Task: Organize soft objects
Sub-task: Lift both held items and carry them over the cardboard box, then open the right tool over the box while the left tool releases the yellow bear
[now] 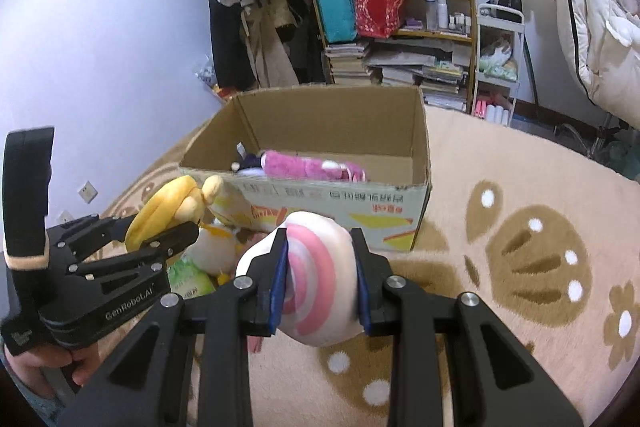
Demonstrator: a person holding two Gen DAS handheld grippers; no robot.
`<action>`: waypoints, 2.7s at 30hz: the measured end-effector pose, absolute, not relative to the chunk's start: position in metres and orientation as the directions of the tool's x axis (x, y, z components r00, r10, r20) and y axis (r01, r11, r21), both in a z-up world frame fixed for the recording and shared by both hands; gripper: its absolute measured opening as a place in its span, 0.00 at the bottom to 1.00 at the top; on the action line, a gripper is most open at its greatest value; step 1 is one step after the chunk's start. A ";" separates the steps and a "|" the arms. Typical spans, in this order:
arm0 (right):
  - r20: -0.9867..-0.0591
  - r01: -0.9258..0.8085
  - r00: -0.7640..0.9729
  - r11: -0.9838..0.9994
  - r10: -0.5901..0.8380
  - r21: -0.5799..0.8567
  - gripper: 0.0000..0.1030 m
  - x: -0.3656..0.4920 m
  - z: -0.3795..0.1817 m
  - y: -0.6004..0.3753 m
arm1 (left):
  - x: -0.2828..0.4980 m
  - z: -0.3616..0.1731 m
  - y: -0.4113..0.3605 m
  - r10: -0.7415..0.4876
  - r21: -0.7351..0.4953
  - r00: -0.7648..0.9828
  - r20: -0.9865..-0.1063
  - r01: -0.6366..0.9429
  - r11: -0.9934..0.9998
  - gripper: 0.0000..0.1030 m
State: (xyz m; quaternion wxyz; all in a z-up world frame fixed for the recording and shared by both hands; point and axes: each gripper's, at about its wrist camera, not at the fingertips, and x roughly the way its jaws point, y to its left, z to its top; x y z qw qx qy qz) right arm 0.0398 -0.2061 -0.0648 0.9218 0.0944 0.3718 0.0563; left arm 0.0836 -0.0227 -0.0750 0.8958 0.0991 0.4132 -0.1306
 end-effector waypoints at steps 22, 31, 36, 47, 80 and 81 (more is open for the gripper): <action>-0.602 -0.039 0.783 0.978 0.156 0.203 0.30 0.085 -0.035 -0.220 | 0.115 -0.019 -0.029 -0.187 0.145 0.768 -0.613 0.342 0.928 0.41; -0.597 -0.024 0.790 0.979 0.143 0.202 0.30 0.111 -0.034 -0.225 | 0.143 -0.018 -0.037 -0.214 0.144 0.768 -0.604 0.369 0.918 0.41; -0.587 -0.028 0.798 0.981 0.138 0.192 0.30 0.121 -0.032 -0.226 | 0.152 -0.018 -0.047 -0.240 0.138 0.764 -0.599 0.393 0.909 0.41; -0.625 -0.037 0.769 0.985 0.135 0.167 0.33 0.138 -0.051 -0.228 | 0.171 -0.033 -0.061 -0.252 0.111 0.728 -0.637 0.411 0.905 0.42; -0.631 0.032 0.760 0.959 0.159 0.281 1.00 0.116 -0.037 -0.238 | 0.132 -0.025 -0.028 -0.220 0.083 0.714 -0.665 0.364 0.928 1.00; -0.632 0.032 0.758 0.958 0.164 0.286 1.00 0.114 -0.038 -0.238 | 0.130 -0.025 -0.027 -0.225 0.073 0.705 -0.673 0.365 0.928 1.00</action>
